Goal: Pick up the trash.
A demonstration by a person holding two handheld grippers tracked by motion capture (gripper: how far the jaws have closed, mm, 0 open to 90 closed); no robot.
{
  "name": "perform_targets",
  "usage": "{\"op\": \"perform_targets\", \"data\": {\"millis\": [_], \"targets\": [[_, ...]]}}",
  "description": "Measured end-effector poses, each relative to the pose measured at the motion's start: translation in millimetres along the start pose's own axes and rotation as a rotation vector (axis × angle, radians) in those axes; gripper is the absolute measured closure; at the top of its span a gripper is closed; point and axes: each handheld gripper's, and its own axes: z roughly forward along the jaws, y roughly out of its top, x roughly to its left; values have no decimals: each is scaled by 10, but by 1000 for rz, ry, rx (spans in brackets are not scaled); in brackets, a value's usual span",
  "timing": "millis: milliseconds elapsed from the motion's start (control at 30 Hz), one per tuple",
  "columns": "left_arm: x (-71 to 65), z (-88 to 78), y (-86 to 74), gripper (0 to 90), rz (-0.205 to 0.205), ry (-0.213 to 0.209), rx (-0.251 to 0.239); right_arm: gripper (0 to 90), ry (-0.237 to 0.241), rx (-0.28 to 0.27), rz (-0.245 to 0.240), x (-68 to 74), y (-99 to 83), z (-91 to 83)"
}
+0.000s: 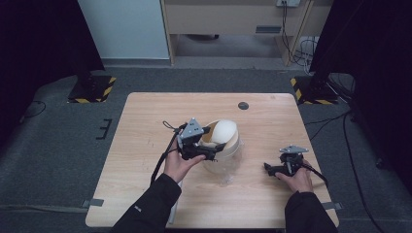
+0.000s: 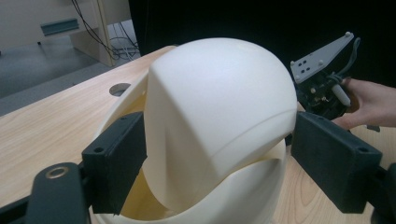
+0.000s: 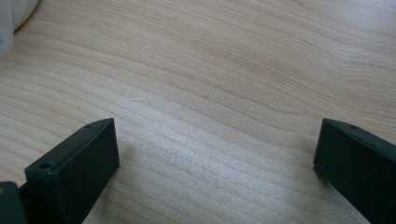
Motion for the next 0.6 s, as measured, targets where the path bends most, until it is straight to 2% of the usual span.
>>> {"op": "perform_targets", "data": {"millis": [233,267,367,600], "targets": [[42,-78,37,180,-7,17,-25,5,0,0,0,0,0,0],[37,-82,39,180,-10,1,-30,4,0,0,0,0,0,0],[-18,-54,33,180,9,0,-13,4,0,0,0,0,0,0],[-72,63,22,140,16,16,33,4,0,0,-1,-1,0,0]]}}
